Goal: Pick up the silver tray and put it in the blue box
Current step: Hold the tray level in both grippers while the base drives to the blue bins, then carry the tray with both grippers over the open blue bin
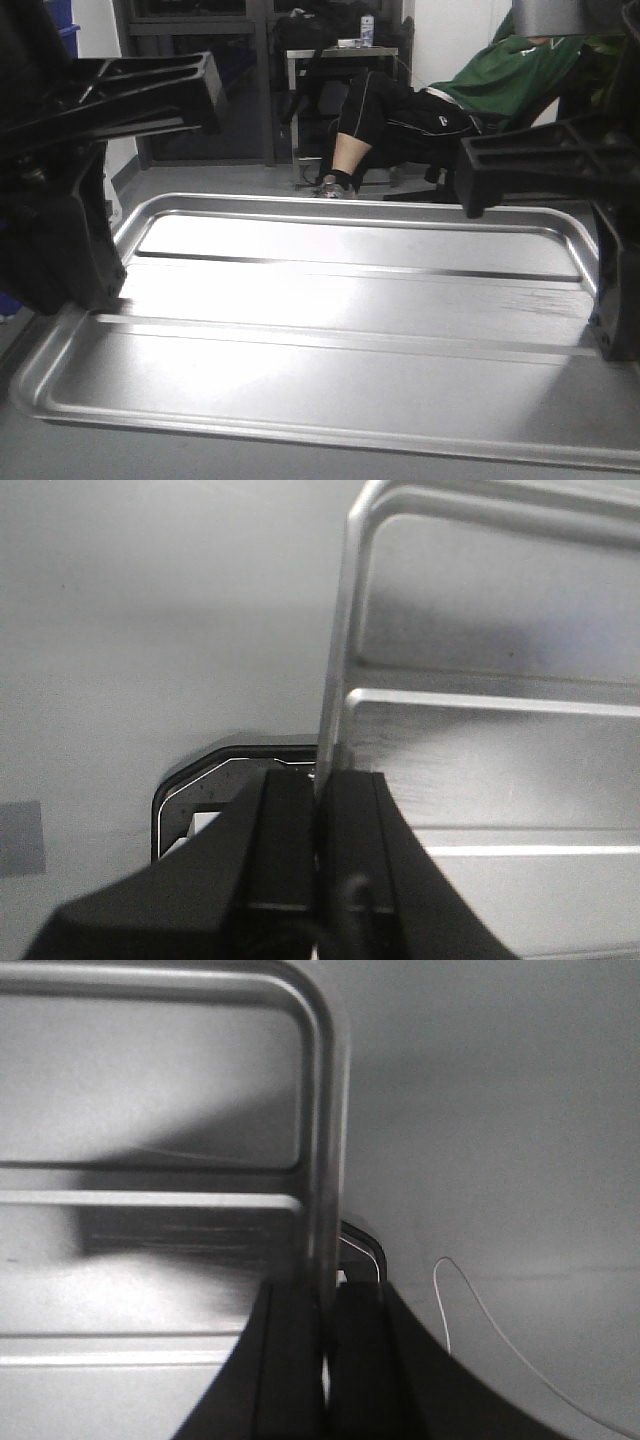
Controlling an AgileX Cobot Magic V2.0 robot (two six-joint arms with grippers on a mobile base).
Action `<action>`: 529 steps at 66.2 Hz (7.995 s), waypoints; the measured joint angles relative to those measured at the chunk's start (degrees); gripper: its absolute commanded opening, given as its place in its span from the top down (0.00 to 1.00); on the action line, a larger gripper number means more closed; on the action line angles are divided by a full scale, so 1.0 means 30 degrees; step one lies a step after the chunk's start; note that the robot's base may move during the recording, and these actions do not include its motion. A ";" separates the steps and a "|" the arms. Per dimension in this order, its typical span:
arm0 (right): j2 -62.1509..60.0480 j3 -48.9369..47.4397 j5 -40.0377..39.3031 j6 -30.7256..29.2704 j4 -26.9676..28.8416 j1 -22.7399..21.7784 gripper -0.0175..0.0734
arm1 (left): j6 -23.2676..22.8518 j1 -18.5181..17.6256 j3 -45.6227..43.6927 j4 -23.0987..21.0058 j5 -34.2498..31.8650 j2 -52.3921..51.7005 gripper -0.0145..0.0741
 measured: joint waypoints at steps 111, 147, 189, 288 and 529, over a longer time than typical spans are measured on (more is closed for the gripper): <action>0.0000 0.0000 0.0206 0.0000 0.0000 0.0000 0.75 | 0.0008 0.0000 -0.0013 -0.0032 -0.0176 0.0000 0.95; 0.0000 0.0000 0.0250 0.0000 0.0000 0.0000 0.75 | 0.0008 0.0000 -0.0013 -0.0032 -0.0185 0.0000 0.95; 0.0000 0.0000 0.0250 0.0024 0.0000 0.0000 0.75 | 0.0008 0.0000 -0.0013 -0.0041 -0.0217 0.0000 0.95; 0.0000 0.0000 0.0470 0.0024 0.0000 0.0000 0.75 | 0.0008 0.0000 -0.0087 -0.0073 -0.0379 0.0000 0.95; 0.0000 -0.0105 -0.2658 -0.0012 -0.1125 -0.0003 0.75 | -0.0123 0.0022 -0.0261 0.1422 0.0758 -0.0045 0.95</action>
